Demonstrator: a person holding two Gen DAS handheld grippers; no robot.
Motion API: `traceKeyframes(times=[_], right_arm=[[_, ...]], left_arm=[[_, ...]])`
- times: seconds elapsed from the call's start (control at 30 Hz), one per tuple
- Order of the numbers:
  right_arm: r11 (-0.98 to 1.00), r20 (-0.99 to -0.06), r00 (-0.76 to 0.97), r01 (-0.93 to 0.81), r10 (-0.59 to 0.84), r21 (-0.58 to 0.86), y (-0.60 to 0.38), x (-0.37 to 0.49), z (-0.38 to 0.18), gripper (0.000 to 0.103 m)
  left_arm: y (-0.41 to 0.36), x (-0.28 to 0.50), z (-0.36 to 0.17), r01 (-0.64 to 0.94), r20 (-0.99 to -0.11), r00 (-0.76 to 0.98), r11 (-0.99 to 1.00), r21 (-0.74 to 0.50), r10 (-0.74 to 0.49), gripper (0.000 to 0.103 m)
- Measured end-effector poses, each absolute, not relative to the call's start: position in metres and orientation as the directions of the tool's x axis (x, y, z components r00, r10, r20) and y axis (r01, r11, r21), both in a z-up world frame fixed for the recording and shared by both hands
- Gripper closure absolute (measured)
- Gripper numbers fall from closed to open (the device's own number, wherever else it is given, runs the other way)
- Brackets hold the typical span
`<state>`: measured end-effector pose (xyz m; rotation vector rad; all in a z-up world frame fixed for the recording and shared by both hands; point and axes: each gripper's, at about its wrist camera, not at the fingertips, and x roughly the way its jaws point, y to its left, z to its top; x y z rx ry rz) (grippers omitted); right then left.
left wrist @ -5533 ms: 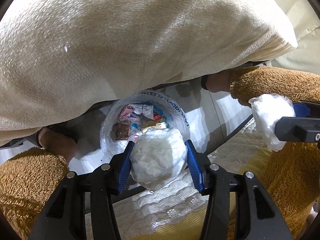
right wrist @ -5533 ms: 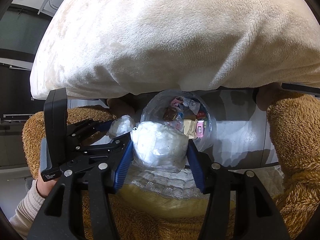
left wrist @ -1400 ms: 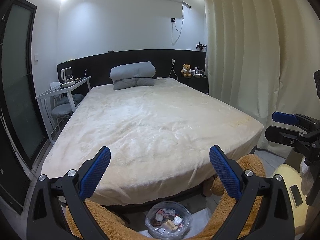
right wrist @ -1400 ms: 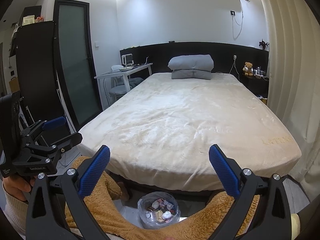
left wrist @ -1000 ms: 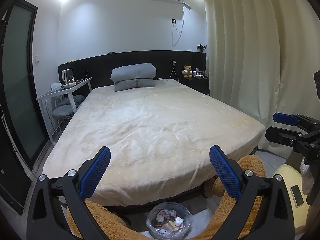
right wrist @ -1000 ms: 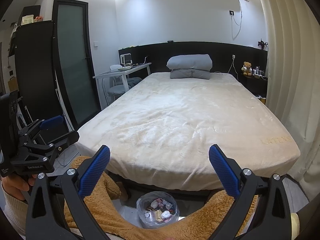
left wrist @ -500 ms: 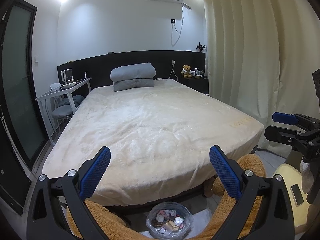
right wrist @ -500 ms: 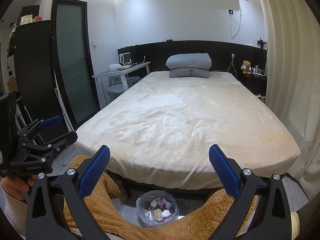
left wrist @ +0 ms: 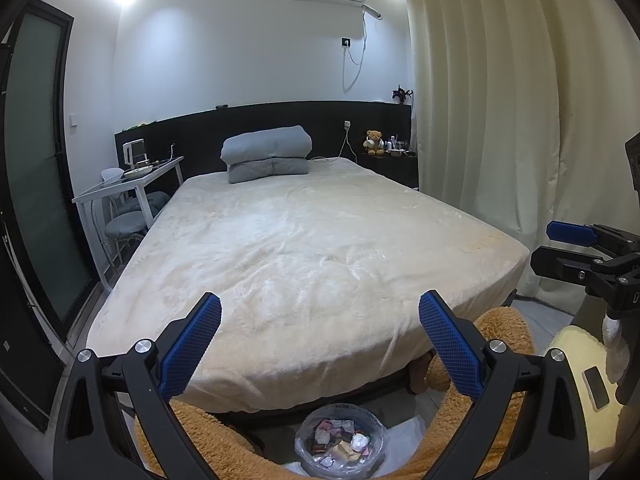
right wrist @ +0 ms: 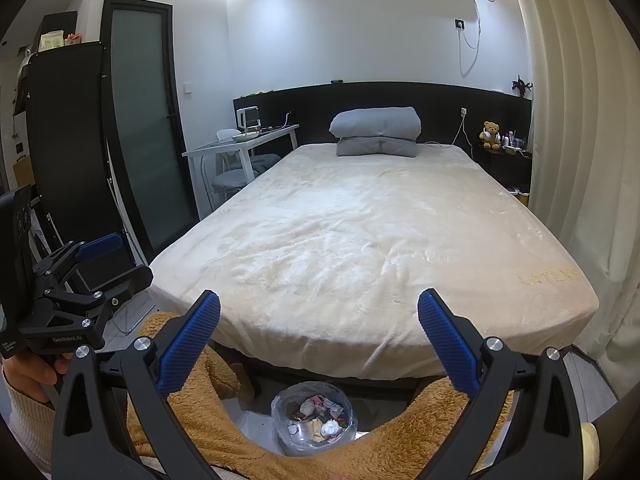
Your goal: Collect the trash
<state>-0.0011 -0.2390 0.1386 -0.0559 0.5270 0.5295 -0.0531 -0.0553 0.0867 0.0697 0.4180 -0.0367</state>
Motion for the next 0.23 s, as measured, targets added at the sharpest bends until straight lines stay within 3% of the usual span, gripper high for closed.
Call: traceKeyframes(times=[0.23], right_arm=[[0.867,-0.493,0.736,-0.492,0.464,0.081,-0.2388,-0.0017,0.1379,0.005]], left_arm=[[-0.0525,-0.0546,0.0865,0.047,-0.410,0.912,0.997,0.058,-0.019,0.006]])
